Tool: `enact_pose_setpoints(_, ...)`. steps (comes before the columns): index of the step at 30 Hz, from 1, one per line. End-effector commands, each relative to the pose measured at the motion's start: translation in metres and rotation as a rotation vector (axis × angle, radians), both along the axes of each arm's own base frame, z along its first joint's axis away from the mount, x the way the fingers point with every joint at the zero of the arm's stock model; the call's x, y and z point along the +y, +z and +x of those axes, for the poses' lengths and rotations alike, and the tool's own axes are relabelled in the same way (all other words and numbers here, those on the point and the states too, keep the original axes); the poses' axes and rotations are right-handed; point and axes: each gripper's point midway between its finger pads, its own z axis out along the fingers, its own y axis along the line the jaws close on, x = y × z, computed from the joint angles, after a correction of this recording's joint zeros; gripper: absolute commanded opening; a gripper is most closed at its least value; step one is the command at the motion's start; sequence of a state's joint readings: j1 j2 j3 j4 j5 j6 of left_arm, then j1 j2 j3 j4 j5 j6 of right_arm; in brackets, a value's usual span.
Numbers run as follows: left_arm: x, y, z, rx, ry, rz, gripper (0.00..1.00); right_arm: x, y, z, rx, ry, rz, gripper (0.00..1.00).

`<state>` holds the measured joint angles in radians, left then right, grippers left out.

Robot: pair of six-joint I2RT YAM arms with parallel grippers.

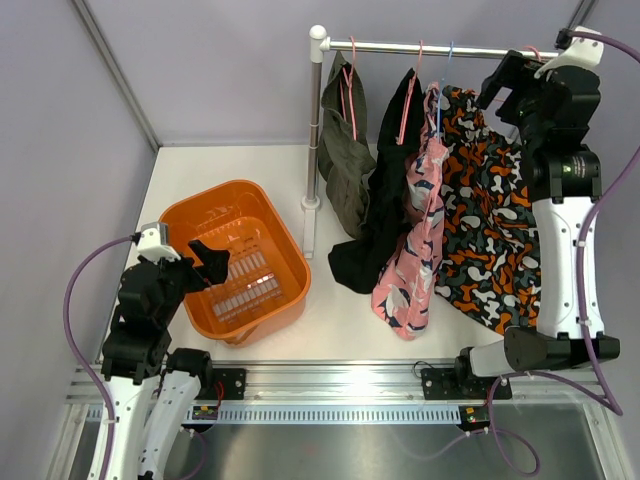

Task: Remove the shorts from the hanger

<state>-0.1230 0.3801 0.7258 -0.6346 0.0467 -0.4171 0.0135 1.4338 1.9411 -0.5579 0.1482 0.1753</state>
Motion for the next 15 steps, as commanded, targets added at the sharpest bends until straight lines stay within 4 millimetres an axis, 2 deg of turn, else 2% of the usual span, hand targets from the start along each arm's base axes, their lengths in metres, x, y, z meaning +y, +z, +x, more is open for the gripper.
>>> enact_pose_setpoints(1, -0.005, 0.01, 0.002, -0.048, -0.036, 0.0, 0.99, -0.031, 0.033, -0.03, -0.092, -0.123, -0.052, 0.99)
enact_pose_setpoints(5, -0.006, 0.011, 0.001, -0.053, -0.039, 0.001, 0.99, -0.041, 0.027, -0.033, -0.074, -0.169, -0.087, 1.0)
enact_pose_setpoints(8, -0.006, 0.012, 0.0, -0.059, -0.044, 0.0, 0.99, -0.051, 0.021, -0.028, -0.08, -0.218, -0.104, 0.99)
enact_pose_setpoints(10, -0.007, 0.013, 0.0, -0.06, -0.048, -0.001, 0.99, -0.058, 0.013, -0.02, -0.06, -0.228, -0.104, 0.99)
enact_pose_setpoints(13, -0.007, 0.013, -0.001, -0.062, -0.047, 0.0, 0.99, -0.055, 0.009, -0.01, -0.075, -0.172, -0.08, 1.0)
enact_pose_setpoints(15, -0.007, 0.012, -0.001, -0.061, -0.047, 0.0, 0.99, -0.063, 0.007, -0.003, -0.091, -0.163, -0.058, 0.99)
